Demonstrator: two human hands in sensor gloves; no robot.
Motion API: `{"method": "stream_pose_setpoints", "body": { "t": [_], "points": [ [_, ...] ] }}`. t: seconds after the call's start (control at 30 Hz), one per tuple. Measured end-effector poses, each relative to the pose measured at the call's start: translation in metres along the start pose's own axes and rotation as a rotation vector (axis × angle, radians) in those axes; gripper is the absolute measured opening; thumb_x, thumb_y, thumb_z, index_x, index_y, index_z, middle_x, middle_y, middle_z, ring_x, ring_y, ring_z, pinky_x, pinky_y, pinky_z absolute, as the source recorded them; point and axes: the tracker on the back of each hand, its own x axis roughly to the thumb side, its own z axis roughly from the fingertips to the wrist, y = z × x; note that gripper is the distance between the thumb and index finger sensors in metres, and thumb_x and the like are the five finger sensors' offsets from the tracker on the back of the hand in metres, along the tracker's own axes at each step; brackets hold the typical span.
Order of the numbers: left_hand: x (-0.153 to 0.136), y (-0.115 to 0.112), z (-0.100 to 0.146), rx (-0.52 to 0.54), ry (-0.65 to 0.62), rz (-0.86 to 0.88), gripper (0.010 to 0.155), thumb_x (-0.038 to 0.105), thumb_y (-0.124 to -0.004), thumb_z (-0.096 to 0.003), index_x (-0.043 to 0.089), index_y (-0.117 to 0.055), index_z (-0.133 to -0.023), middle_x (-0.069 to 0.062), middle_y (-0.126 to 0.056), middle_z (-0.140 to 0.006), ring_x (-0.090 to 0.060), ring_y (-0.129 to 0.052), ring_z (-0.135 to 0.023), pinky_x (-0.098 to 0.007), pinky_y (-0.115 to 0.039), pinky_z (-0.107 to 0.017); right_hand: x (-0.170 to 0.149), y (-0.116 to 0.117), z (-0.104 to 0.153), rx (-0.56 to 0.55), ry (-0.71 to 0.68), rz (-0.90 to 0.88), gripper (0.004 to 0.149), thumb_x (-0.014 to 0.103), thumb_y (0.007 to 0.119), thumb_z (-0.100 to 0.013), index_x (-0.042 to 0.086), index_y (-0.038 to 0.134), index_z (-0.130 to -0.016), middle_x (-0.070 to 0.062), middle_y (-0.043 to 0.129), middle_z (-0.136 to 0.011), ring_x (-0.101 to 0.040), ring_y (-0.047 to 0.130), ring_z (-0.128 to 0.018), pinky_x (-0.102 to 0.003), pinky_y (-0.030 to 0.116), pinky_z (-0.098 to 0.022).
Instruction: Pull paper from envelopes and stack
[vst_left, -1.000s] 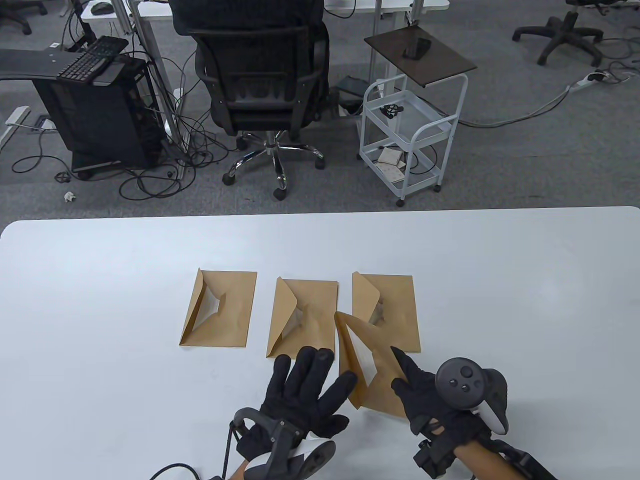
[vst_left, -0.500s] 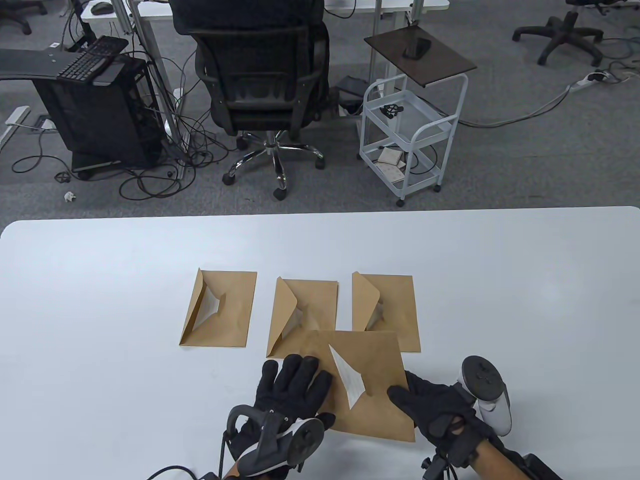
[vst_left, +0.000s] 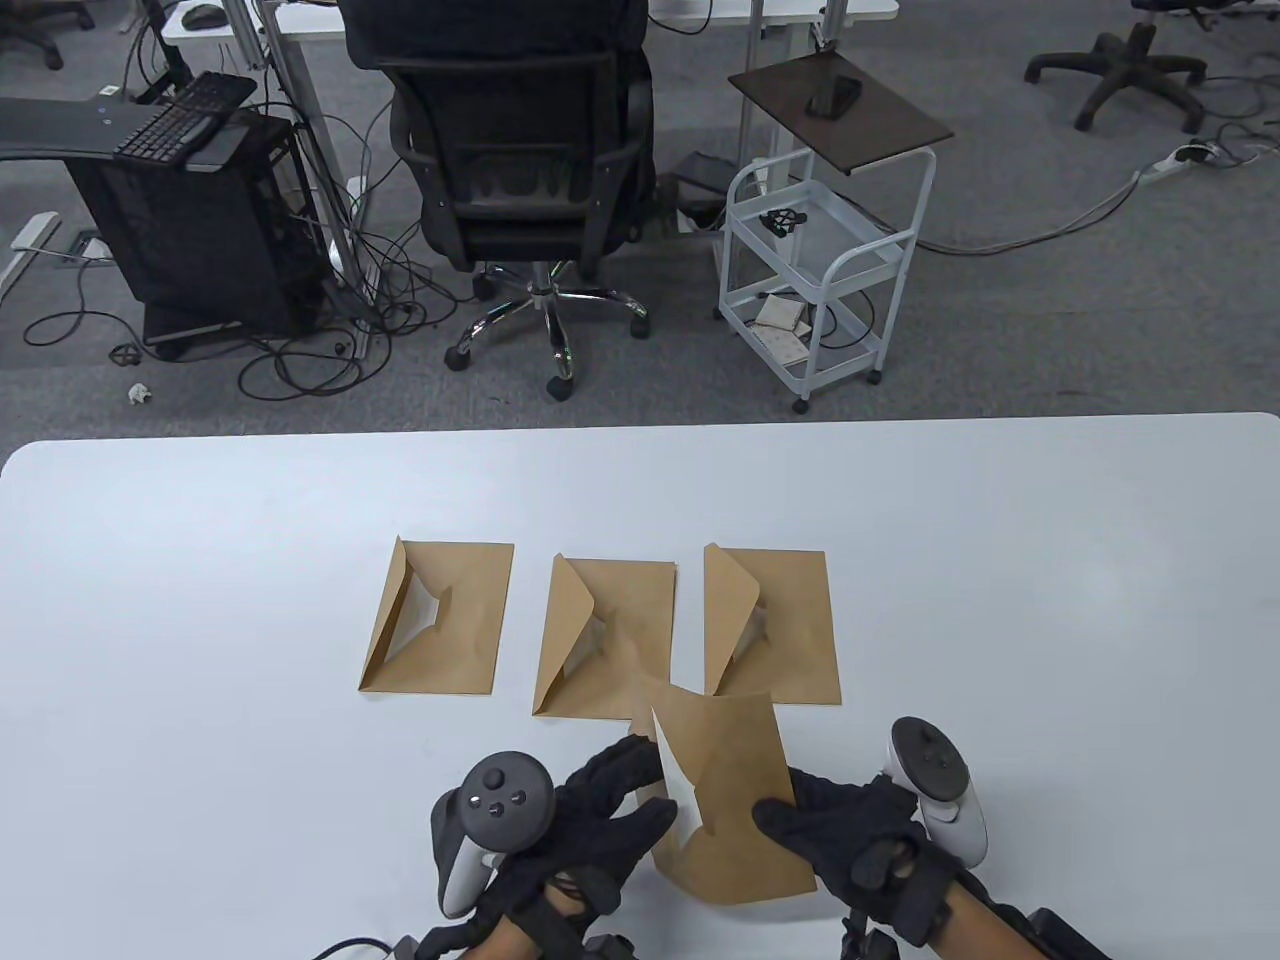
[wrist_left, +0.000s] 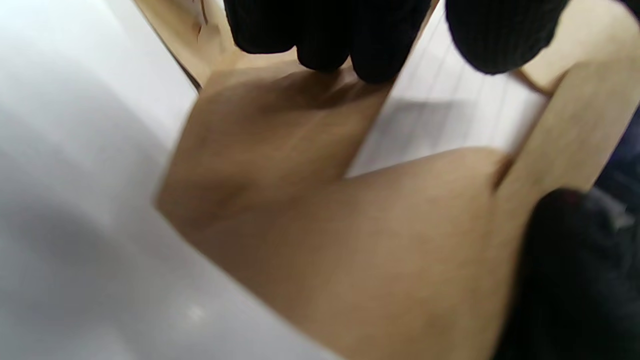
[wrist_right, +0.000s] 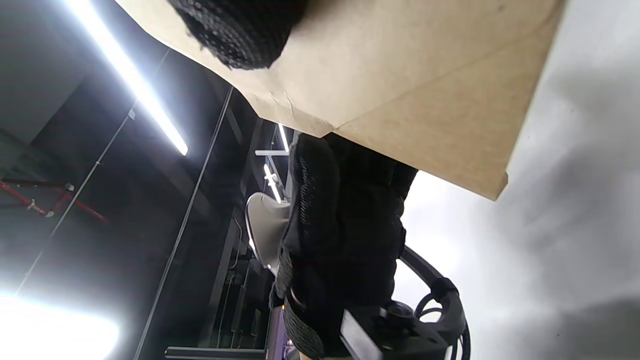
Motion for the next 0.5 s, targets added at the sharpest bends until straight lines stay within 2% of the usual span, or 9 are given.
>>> {"method": "stream_pose_setpoints", "body": {
  "t": [0.13, 0.2, 0.3, 0.4, 0.5],
  "points": [
    [-0.002, 0.003, 0.0, 0.022, 0.02, 0.019, 0.042, 0.042, -0.083, -0.0467, 0.028, -0.083, -0.086, -0.008, -0.062, -0.109, -0.041, -0.06, -0.105, -0.067, -0.035, -0.075, 0.0, 0.004, -0.002, 0.034, 0.002, 0.009, 0.045, 0.034, 0.071, -0.053, 0.028, 0.071, -0.098, -0.013, 0.085, -0.091, -0.041, 0.093, -0.076, -0.053, 0.08, -0.052],
    [-0.001, 0.005, 0.001, 0.07, 0.022, -0.026, 0.038, 0.041, -0.083, -0.0465, 0.029, -0.085, -0.082, -0.007, -0.064, -0.108, -0.041, -0.061, -0.105, -0.068, -0.034, -0.075, 0.0, 0.005, -0.002, 0.017, 0.004, 0.03, 0.046, 0.034, 0.072, -0.053, 0.028, 0.071, -0.098, -0.014, 0.085, -0.091, -0.041, 0.093, -0.075, -0.053, 0.08, -0.052],
    [0.003, 0.009, 0.003, 0.126, 0.007, -0.178, 0.036, 0.042, -0.083, -0.047, 0.032, -0.084, -0.082, -0.007, -0.065, -0.107, -0.041, -0.062, -0.105, -0.067, -0.035, -0.075, 0.004, 0.004, 0.0, -0.081, -0.003, 0.124, 0.046, 0.035, 0.076, -0.052, 0.025, 0.074, -0.097, -0.016, 0.088, -0.088, -0.042, 0.095, -0.073, -0.053, 0.081, -0.05],
    [0.005, 0.013, 0.005, 0.178, 0.006, -0.255, 0.034, 0.043, -0.083, -0.0471, 0.038, -0.086, -0.081, -0.006, -0.067, -0.107, -0.04, -0.063, -0.105, -0.067, -0.036, -0.076, 0.014, 0.001, 0.006, -0.275, -0.105, 0.29, 0.043, 0.032, 0.083, -0.048, 0.022, 0.083, -0.09, -0.015, 0.096, -0.078, -0.038, 0.103, -0.061, -0.049, 0.086, -0.044],
    [0.004, 0.019, 0.005, 0.195, 0.01, -0.279, 0.034, 0.043, -0.084, -0.0465, 0.04, -0.088, -0.08, -0.005, -0.072, -0.105, -0.041, -0.063, -0.105, -0.067, -0.036, -0.076, 0.022, -0.003, 0.011, -0.335, -0.106, 0.445, 0.041, 0.032, 0.085, -0.047, 0.023, 0.086, -0.087, -0.012, 0.1, -0.073, -0.034, 0.107, -0.055, -0.044, 0.089, -0.039]
  ]
}}
